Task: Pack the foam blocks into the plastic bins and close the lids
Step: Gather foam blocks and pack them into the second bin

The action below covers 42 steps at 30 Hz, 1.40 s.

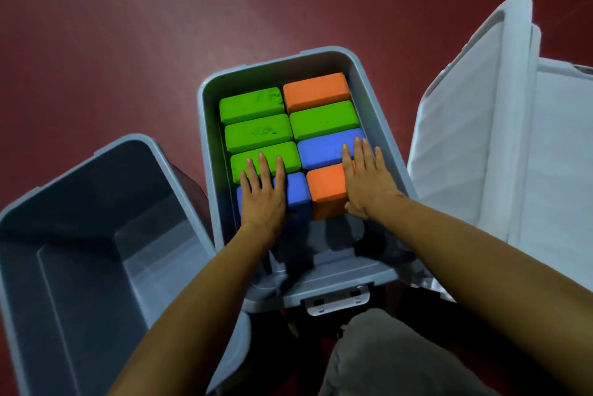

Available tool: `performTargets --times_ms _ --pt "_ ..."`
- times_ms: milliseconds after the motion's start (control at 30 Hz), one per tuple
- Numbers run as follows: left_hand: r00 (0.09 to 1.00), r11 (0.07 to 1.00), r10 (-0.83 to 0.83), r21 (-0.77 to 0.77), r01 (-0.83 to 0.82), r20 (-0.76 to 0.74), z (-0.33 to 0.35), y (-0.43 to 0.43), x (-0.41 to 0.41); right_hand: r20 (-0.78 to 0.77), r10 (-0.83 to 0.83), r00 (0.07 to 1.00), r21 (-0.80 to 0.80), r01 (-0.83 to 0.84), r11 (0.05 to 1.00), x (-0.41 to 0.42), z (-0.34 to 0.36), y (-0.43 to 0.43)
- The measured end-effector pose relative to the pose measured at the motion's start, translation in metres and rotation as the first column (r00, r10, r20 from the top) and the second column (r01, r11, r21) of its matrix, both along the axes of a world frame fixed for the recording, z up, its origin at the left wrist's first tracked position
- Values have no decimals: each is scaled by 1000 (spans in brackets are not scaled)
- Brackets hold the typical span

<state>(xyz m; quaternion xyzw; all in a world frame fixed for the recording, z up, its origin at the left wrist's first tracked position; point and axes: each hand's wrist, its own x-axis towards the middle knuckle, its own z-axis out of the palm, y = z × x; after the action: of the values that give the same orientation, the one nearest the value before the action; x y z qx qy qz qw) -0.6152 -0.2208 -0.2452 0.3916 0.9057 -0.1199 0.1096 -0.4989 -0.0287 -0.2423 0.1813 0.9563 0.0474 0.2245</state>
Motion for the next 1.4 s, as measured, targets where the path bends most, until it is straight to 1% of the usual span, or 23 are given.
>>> performTargets --times_ms 67,133,200,333,567,633,733,833,933,1033,1167,1400 --pt "1000 999 6 35 -5 -20 -9 0 0 -62 -37 997 -20 36 999 0 -11 -1" --pt "999 998 -6 59 8 -38 -13 -4 -1 -126 -43 991 -55 36 998 3 -15 -3" --pt "998 998 -20 63 25 -67 -17 -7 -1 -142 -13 990 -27 10 1000 4 -16 -2" --pt "999 1000 0 25 1 -42 -13 -3 1 -88 30 996 26 -27 999 0 -9 -2" --pt "999 998 31 -59 -29 29 4 3 7 85 -82 993 -3 82 997 -13 18 -16" --pt "998 998 41 -48 -39 47 13 3 11 92 -78 993 -2 79 997 -8 26 -22" --pt "997 999 19 -36 -16 75 33 3 20 78 -21 997 2 21 1000 6 45 -36" --pt "994 1000 9 -31 -6 109 62 9 26 85 58 995 0 -59 998 16 73 -43" --pt "990 1000 11 12 -13 138 94 23 35 88 78 993 -37 -75 997 27 105 -38" --pt "994 995 -78 62 73 82 124 36 52 100 40 994 -37 -37 999 44 140 -29" --pt "975 971 -221 99 219 11 161 59 79 57 -57 997 -27 58 998 78 187 -17" --pt "916 907 -401 134 398 -5 229 113 149 -4 -198 980 55 197 979 167 245 8"
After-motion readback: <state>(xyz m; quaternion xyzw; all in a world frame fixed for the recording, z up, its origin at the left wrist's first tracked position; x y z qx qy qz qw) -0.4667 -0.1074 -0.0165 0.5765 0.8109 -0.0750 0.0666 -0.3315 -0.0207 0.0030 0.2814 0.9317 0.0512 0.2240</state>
